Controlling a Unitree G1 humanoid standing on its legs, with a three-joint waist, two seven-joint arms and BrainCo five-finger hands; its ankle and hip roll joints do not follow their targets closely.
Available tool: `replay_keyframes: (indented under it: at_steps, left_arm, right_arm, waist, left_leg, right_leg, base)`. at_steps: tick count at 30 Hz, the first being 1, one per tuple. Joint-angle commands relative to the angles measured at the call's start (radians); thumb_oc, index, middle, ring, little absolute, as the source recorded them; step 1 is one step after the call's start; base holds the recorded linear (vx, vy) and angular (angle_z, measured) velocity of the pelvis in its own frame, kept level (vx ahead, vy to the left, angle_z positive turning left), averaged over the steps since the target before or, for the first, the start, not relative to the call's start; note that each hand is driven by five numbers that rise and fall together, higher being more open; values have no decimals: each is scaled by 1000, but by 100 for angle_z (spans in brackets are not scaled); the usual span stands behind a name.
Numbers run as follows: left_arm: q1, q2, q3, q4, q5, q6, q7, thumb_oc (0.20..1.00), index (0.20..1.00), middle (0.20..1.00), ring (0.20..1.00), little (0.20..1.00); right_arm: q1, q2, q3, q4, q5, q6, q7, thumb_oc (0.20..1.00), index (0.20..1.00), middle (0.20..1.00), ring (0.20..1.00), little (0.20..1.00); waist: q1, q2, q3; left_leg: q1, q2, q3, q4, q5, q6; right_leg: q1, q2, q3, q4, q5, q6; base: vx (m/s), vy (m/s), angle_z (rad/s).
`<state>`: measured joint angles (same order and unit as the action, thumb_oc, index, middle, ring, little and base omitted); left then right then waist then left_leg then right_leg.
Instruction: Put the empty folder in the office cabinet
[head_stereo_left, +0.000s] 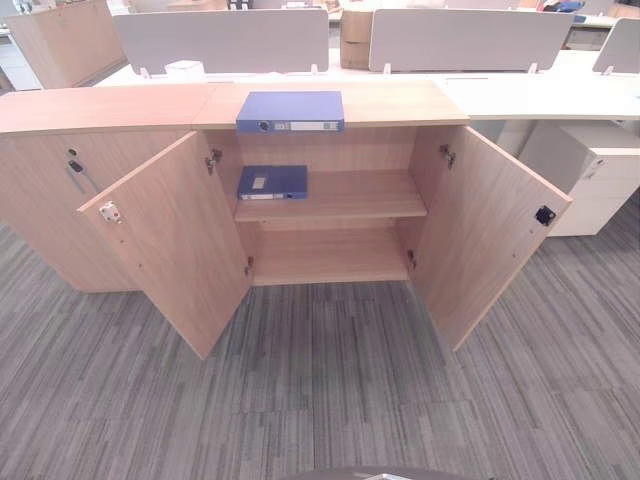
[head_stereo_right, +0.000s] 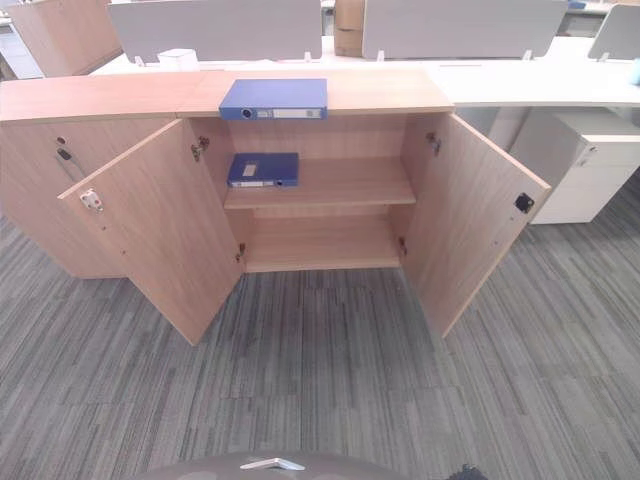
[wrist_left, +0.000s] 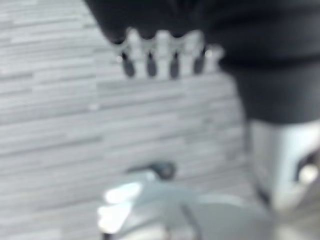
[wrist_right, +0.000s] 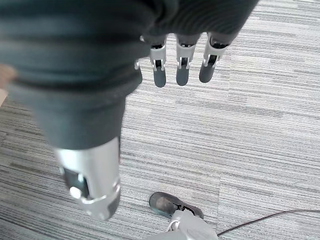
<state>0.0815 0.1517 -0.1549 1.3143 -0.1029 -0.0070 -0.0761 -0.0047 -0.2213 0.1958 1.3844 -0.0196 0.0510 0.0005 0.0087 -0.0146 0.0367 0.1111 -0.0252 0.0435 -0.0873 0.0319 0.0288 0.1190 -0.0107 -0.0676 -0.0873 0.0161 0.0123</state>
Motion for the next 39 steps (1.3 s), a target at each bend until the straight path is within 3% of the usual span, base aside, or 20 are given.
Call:
replay_keyframes:
  at_steps: [1,34,39]
  left_arm:
    - [-47,3,1,48,12,-11,-2,1000,1000,1000,1000,1000]
    - [-57,8,-17,65,38,-2,-22,1000,1000,1000,1000,1000]
    - [-62,14,-20,58,29,-3,-17,1000,1000,1000,1000,1000]
  right_arm:
    - [-56,-46,29,59,-10,9,1,1000,1000,1000,1000,1000]
    - [-59,-47,39,51,-15,14,17,1000,1000,1000,1000,1000]
    - [-77,-54,45,42,-18,17,13,1000,1000,1000,1000,1000]
  waist:
    - [2,24,5]
    - [-7,32,9]
    - [-4,40,37]
  left_leg:
    - [6,35,36,0,-82,-51]
    - [9,37,39,0,-90,-53]
    - [-11,39,43,0,-83,-52]
  right_leg:
    - [-18,-50,-36,0,-14,88]
    - [-17,-48,-31,0,-18,88]
    - [-42,-47,-33,0,-10,92]
  base:
    - [0,0,0]
    - [0,0,0]
    - [-11,-15,-1]
